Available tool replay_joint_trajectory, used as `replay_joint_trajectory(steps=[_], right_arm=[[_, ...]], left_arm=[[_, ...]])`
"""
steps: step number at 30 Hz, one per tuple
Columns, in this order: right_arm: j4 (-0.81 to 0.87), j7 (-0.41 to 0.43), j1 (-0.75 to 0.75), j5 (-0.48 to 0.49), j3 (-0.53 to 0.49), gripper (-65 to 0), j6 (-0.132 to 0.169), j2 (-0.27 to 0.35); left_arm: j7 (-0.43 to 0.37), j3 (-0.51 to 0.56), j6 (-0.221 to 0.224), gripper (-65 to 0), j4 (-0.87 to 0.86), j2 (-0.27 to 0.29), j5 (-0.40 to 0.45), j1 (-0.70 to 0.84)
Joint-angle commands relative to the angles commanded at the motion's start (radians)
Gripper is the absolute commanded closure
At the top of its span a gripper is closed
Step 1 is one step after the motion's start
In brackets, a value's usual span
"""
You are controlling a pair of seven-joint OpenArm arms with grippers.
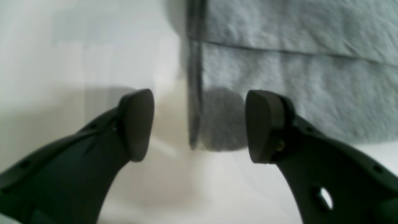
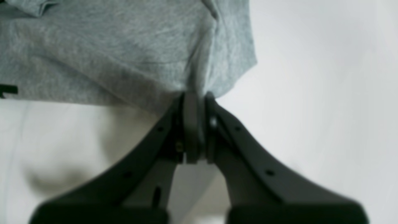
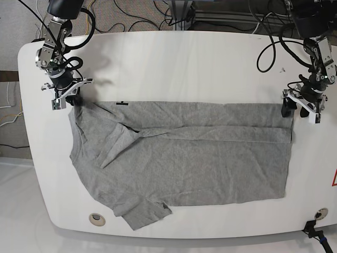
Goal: Fold the T-shirt properly
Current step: 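Grasp the folded edge of the shirt with both grippers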
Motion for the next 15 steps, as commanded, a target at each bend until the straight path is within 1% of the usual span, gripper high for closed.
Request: replay_joint_trajectory(steps=[6,7,9,11,15], right_arm=[[0.000,0.000,0.000,0.000,0.000,0.0,0.000,0.000],[0.000,0.000,0.000,0.000,0.000,0.0,0.000,0.000],[0.000,0.000,0.002,0.000,0.000,0.0,0.000,0.000],[0.000,0.000,0.002,0.000,0.000,0.0,0.000,0.000],[0.000,0.000,0.002,0.000,-0.002,0.0,0.000,0.000]], left_arm=[[0.000,0.002,-0.003,-43.2,0.000,0.002,0.000,0.006],[0.002,0.002,-0.012,-43.2,0.000,0.002,0.000,0.006],[0.002,0.002,-0.046,-43.1,0.000,0.002,0.000,0.006],[0.009,0.002,-0.064,-42.8,0.000,0.002,0.000,0.006],[0.031,0.002,-0.092,-36.0,0.003,0.002,-0.002,0.000]])
